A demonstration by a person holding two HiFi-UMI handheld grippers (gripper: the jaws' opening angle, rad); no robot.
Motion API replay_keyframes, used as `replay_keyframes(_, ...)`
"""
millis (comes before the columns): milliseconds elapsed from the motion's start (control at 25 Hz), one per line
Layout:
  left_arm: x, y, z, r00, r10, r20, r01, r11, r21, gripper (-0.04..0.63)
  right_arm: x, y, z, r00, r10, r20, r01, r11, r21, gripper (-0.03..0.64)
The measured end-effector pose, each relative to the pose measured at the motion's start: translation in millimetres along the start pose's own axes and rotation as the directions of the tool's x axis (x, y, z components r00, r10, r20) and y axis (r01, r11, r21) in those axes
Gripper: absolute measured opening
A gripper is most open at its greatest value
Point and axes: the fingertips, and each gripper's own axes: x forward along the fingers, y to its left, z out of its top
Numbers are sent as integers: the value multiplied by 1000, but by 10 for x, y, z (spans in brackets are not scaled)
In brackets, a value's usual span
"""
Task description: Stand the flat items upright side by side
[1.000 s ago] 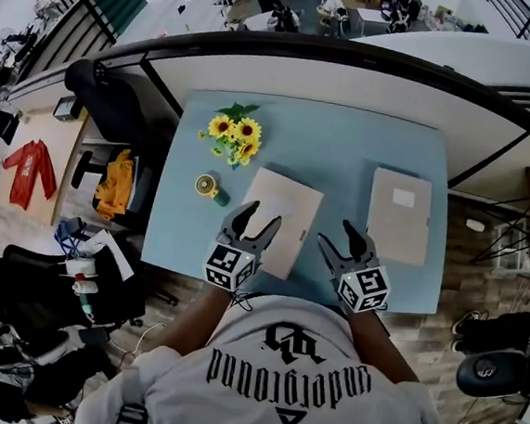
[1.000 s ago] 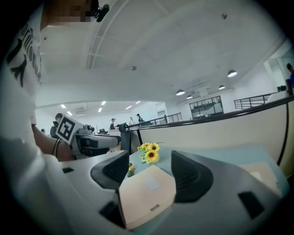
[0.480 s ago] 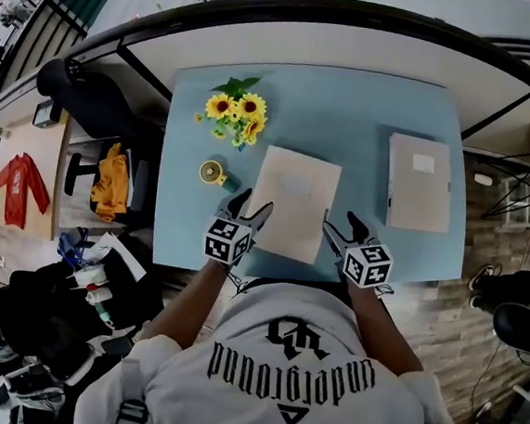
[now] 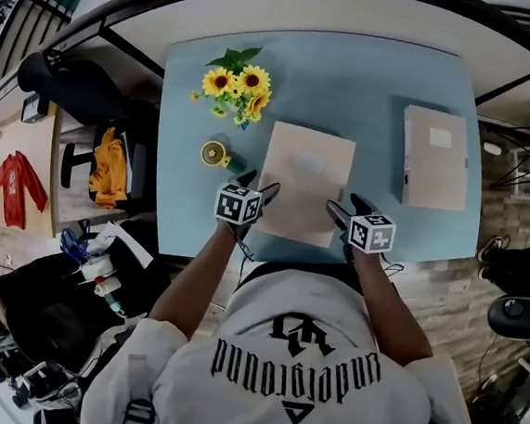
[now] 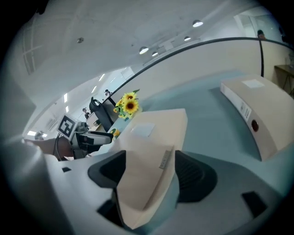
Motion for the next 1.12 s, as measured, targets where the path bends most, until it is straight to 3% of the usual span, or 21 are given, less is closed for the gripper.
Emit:
replay_keyframes(240,194,137,-135,998,-18,-58,16,999,-35,333,303,-116,-184,997,17,-72,-8,992,127,354)
replay_keyframes(520,320,190,-220,989,-125,-77,108,976,-188,328,521,-220,-352,987,38,-153,3,966,257,349)
replay_keyframes(840,384,162,-262,985,-132,-114,107,973,-204,302,557,-272,-400,981,47,-189,0,971,240,324)
replay_keyframes(1120,363,70,-218,990,-79,-115,56,980,-191,290,493,-313,-313,986,25,-164,9,980,199,304)
